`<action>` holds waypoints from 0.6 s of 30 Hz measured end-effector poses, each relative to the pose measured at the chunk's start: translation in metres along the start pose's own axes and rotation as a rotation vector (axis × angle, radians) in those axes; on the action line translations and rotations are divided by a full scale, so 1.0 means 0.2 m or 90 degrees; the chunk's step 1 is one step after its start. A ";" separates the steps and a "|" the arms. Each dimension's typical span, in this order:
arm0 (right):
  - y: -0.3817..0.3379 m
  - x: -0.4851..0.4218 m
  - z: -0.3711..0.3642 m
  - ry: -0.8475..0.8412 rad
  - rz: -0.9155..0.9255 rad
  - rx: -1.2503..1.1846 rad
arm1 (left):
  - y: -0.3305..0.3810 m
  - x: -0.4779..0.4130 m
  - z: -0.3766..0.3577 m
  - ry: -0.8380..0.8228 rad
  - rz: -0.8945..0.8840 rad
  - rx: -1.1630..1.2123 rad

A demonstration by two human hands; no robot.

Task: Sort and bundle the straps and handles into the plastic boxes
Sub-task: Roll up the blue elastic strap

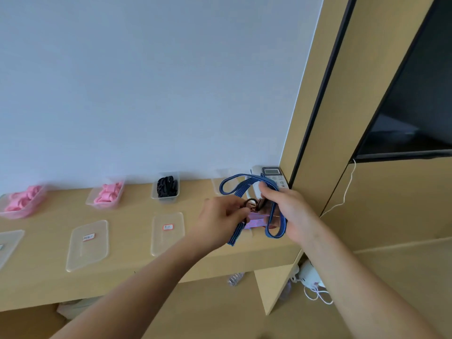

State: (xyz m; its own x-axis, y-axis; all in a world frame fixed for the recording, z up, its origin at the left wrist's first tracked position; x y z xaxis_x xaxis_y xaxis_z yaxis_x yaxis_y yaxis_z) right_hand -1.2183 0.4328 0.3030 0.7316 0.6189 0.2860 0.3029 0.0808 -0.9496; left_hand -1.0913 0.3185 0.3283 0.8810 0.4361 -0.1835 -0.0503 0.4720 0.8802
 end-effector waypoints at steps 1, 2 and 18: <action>-0.01 0.02 0.00 -0.002 0.023 0.011 | 0.00 0.01 0.01 0.008 0.017 0.042; -0.01 0.04 0.00 -0.002 0.046 0.022 | -0.01 0.02 0.03 0.016 0.035 0.084; -0.24 0.26 -0.16 -0.252 0.258 0.201 | 0.32 -0.05 0.08 0.106 -0.023 0.350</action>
State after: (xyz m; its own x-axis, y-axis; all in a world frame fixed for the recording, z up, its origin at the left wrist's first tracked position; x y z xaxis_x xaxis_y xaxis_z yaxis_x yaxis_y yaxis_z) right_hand -1.1750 0.4370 0.3675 0.4513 0.8849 -0.1153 -0.1883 -0.0318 -0.9816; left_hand -1.0949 0.3325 0.3942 0.7896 0.5628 -0.2445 0.2694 0.0400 0.9622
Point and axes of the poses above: each hand's wrist, its own x-axis away from the middle knuckle, its own z-axis out of the back of the hand, y = z × x, the point moved 9 cm from there along -x, towards the middle knuckle, and after that the axes turned 3 degrees about -z, right-handed, at the moved point
